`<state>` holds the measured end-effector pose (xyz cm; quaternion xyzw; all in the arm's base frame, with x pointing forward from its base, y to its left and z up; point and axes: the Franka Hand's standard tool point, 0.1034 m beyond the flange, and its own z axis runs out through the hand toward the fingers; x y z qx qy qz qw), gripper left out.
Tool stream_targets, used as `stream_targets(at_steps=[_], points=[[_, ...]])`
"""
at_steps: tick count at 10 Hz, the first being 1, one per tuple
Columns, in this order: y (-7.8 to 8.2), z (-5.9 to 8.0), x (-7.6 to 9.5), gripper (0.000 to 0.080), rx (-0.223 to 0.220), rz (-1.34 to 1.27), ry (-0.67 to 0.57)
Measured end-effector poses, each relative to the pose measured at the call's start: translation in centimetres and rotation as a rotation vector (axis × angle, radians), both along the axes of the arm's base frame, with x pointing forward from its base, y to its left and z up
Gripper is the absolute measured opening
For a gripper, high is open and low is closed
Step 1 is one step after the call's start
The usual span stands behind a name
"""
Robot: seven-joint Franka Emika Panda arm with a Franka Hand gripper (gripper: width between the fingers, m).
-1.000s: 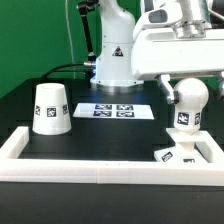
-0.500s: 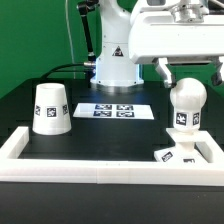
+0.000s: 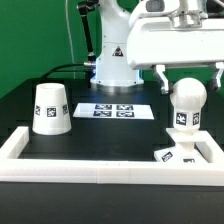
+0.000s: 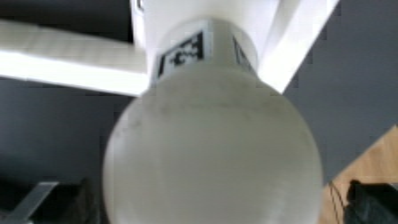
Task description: Assemble lamp
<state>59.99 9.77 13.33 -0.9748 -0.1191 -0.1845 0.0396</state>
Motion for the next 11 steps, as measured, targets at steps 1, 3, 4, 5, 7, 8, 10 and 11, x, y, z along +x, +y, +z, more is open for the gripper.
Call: stream_targets(at_steps=[1, 3, 4, 5, 7, 8, 10, 11], points=[[-0.1, -0.1, 0.0, 0.0699, -0.001, 0.006, 0.06], [0.3, -0.1, 0.0, 0.0699, -0.003, 0.023, 0.213], [0.5, -0.2, -0.1, 0.0699, -0.006, 0.034, 0.276], [0.5, -0.4, 0.0, 0.0699, -0.005, 0.038, 0.304], [0.3, -0.9, 0.2, 0.0699, -0.005, 0.035, 0.29], [0.3, -1.0, 0.2, 0.0699, -0.005, 0.035, 0.292], [-0.1, -1.4, 0.0, 0.0699, -0.008, 0.038, 0.29], [-0.2, -1.5, 0.0, 0.0699, -0.008, 0.041, 0.288]])
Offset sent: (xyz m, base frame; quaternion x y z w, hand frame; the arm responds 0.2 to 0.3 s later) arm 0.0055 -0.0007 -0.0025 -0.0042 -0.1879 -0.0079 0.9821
